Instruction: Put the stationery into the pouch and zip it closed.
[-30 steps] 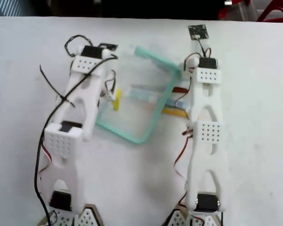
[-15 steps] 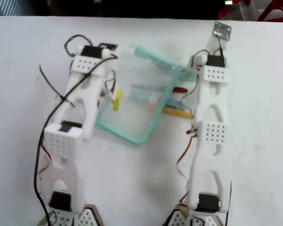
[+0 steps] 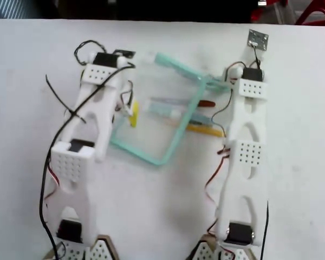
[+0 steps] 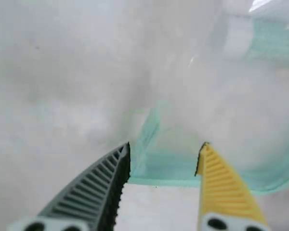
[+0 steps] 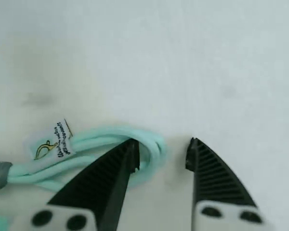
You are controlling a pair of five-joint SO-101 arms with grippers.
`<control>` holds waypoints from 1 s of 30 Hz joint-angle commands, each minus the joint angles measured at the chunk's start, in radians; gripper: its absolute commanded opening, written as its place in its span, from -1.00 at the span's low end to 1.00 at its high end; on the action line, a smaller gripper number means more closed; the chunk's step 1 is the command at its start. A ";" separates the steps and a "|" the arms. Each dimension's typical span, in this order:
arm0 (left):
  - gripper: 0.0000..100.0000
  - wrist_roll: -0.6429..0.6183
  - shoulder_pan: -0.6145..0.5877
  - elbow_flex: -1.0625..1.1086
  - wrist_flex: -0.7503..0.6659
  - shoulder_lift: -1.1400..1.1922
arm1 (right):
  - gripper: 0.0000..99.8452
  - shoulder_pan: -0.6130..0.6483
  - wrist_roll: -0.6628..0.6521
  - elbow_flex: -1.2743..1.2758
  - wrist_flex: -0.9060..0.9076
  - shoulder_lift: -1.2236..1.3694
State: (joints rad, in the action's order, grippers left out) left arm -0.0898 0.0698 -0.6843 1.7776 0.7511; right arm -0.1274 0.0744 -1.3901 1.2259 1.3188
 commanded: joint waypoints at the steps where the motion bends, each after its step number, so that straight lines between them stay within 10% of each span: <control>1: -0.52 -0.012 -0.036 -0.014 -0.014 -0.024 | -0.63 -0.048 -0.031 -0.009 -0.007 -0.022; 8: -0.52 -0.012 -0.036 -0.014 -0.017 -0.024 | -0.49 -0.012 -0.051 -0.009 -0.002 -0.018; 16: -0.52 -0.014 -0.036 -0.014 -0.012 -0.024 | -0.68 0.119 -0.511 0.097 -0.074 0.007; 30: -0.52 -0.009 -0.036 -0.015 -0.012 -0.025 | -0.97 0.119 -0.526 -0.025 0.113 -0.087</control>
State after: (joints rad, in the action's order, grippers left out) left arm -0.0898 0.0529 -0.6843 1.7776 0.7511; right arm -0.0859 -0.4411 -1.3380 1.2045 1.3142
